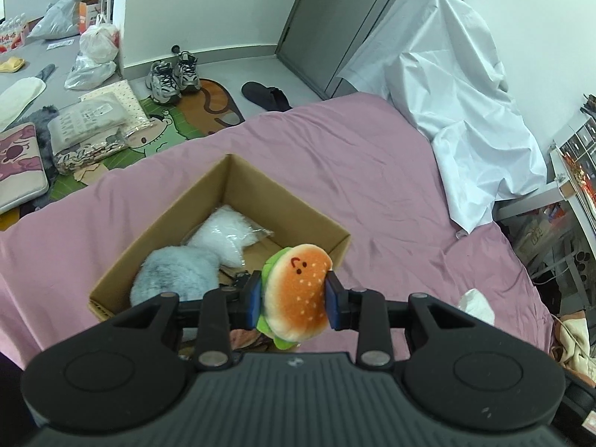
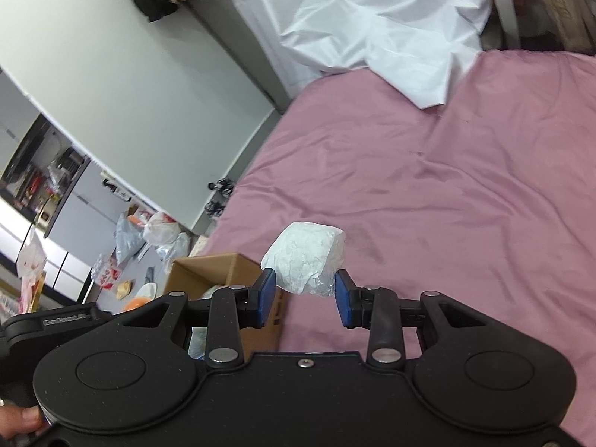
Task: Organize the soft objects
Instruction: 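Carry the burger and white bundle into the box and open both tools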
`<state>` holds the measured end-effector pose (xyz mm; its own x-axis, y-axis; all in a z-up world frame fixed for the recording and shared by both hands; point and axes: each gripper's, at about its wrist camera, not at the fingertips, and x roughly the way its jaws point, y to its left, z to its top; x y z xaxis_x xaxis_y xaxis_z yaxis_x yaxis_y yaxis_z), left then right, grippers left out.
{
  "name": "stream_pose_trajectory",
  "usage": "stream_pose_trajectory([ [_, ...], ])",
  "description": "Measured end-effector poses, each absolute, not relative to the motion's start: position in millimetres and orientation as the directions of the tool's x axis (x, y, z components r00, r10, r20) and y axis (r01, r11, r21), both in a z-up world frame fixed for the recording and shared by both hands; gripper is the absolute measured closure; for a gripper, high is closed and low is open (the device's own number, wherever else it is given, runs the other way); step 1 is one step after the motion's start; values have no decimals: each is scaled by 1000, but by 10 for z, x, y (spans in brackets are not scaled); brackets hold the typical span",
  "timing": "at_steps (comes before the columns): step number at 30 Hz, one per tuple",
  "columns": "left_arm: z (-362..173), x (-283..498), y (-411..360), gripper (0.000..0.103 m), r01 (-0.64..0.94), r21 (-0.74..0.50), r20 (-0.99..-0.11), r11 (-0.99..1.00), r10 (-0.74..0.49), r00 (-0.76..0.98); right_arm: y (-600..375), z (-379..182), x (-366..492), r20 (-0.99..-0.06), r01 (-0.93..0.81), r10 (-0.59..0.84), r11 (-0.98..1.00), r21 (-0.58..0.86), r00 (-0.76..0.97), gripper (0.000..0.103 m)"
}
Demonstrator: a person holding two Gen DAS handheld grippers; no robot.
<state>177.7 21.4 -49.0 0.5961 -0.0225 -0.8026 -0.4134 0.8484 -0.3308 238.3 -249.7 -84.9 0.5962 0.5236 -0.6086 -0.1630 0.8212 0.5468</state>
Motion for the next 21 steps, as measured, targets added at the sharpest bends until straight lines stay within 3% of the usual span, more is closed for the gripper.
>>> stream_pose_trajectory([
  [15,-822,1647,502,66,-438,-329,-857,837,-69,511,-1924,-743,2308,-603,-300,558,825,479,570,69],
  [18,-848,1628,590,53,-453,-322,-864,831,-62,500,-1788,-747,2289,-602,-328,571,818,472,559,69],
  [21,-858,1609,663,48,-453,-337,-861,825,-75,503,-1667,-742,2270,-597,-352,582,812,466,552,69],
])
